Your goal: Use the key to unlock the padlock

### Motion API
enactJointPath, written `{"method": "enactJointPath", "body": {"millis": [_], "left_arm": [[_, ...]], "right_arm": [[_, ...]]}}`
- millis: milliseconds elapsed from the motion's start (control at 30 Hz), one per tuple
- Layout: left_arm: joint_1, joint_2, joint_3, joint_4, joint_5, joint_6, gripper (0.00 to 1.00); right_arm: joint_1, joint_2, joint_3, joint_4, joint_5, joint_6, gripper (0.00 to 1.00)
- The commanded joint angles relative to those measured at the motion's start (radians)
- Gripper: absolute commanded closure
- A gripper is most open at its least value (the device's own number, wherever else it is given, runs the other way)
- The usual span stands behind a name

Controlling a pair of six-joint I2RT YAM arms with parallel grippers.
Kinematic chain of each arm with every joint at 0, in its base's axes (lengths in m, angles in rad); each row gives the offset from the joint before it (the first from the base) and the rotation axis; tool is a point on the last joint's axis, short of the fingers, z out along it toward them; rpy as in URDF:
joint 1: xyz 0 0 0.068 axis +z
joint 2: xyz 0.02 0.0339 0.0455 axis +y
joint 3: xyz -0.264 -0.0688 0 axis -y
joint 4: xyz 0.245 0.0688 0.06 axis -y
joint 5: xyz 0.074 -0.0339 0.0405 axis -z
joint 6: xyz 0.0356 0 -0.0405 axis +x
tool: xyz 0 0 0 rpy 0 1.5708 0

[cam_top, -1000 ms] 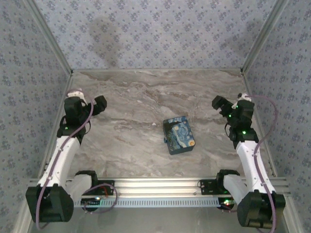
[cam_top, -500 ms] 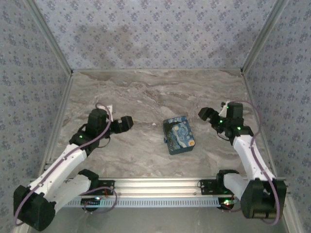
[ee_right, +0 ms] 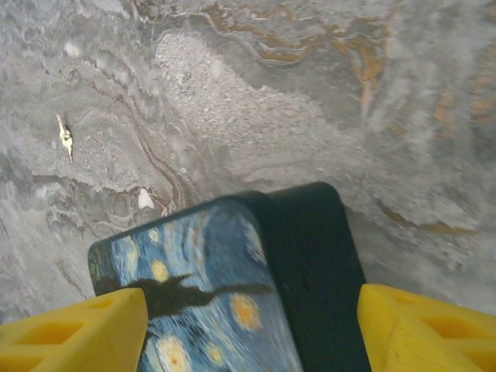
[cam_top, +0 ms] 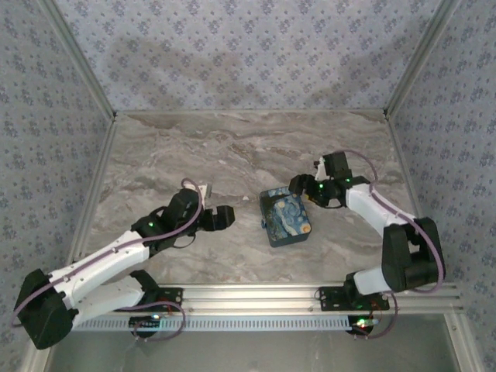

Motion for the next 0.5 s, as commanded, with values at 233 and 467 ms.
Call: {"method": "enactJointPath", "body": {"millis": [233,467], "left_arm": [[-0.011,0.002,-0.008,0.029,-0.050,-0.033,0.11],[-0.010,0.065,0.055,0.006,-0.063,-0.005,0.10]], "right_arm": [[0.164,0.160,0.193,-0.026,-0.006,-0.033,0.29],[0.229,0.202,0.293,-0.119,0.044,-0.090,0.28]]}}
